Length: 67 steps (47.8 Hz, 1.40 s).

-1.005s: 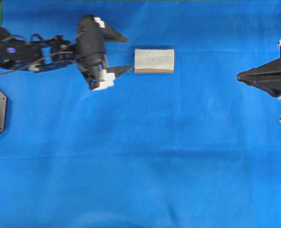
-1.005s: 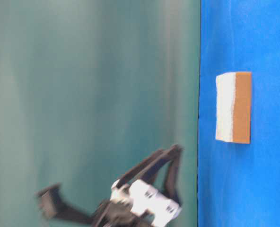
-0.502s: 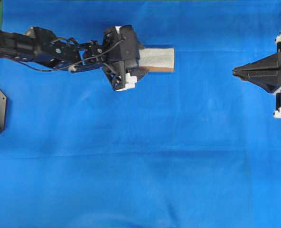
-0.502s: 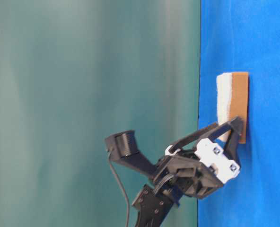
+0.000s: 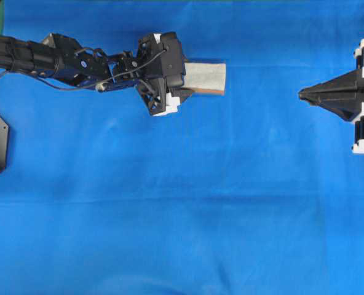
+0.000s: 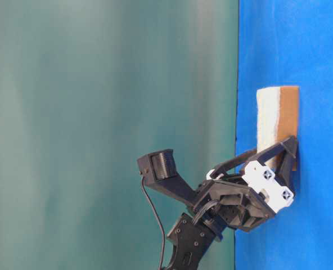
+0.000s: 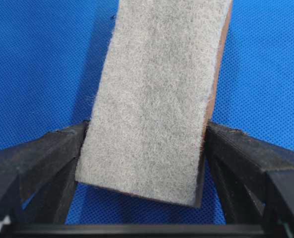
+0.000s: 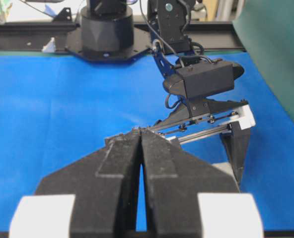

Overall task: Hand over the sponge with the left arm and wipe it with the right arm.
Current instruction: 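Close the left gripper on the sponge's left end, then lift the sponge with the left gripper and rotate it upright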

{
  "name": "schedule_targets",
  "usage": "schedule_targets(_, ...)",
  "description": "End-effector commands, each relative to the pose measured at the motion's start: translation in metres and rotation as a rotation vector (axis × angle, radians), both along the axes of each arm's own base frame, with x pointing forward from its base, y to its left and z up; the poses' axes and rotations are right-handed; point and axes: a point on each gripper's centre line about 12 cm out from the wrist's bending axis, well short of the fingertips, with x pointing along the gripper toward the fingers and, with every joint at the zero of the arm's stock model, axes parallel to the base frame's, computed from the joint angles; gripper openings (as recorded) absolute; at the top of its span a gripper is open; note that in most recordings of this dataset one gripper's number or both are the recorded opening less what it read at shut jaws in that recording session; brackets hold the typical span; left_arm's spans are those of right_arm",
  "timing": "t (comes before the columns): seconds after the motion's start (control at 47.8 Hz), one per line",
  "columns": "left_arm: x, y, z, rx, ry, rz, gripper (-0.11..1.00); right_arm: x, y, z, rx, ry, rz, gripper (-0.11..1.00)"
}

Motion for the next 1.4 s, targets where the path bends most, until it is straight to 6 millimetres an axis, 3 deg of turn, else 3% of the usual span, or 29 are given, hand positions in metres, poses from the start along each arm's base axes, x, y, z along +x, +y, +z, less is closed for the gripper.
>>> schedule_targets(0.0,0.006,0.005,0.014,0.019,-0.039,0.003,0.94,0.002,-0.001,0.003,0.002,-0.008,-0.002,0.0)
schedule_targets(0.167,0.008,0.004,0.014,0.026,0.011,-0.017,0.89,0.001,-0.001,0.004,0.002,-0.009,-0.004,0.0)
schedule_targets(0.377,0.008,0.004,0.017,0.018,0.029,-0.017,0.4,0.002,-0.001,0.003,0.003,-0.003,-0.002,0.0)
schedule_targets(0.461,0.008,0.004,0.02,0.015,0.023,-0.013,0.29,0.001,-0.001,0.002,0.003,0.001,-0.004,0.0)
schedule_targets(0.649,0.006,-0.001,0.039,-0.008,0.015,-0.007,0.25,0.002,-0.001,0.002,0.003,0.003,-0.004,0.0)
schedule_targets(0.858,0.0,-0.02,0.078,-0.061,-0.005,-0.009,0.24,0.003,-0.001,0.001,0.004,0.009,-0.004,0.0)
schedule_targets(1.172,-0.012,-0.074,0.126,-0.112,-0.049,-0.098,0.25,0.006,-0.002,-0.002,0.006,0.023,-0.005,0.0)
schedule_targets(1.382,-0.016,-0.109,0.132,-0.127,-0.058,-0.173,0.25,0.009,-0.002,-0.003,0.008,0.033,-0.005,0.0)
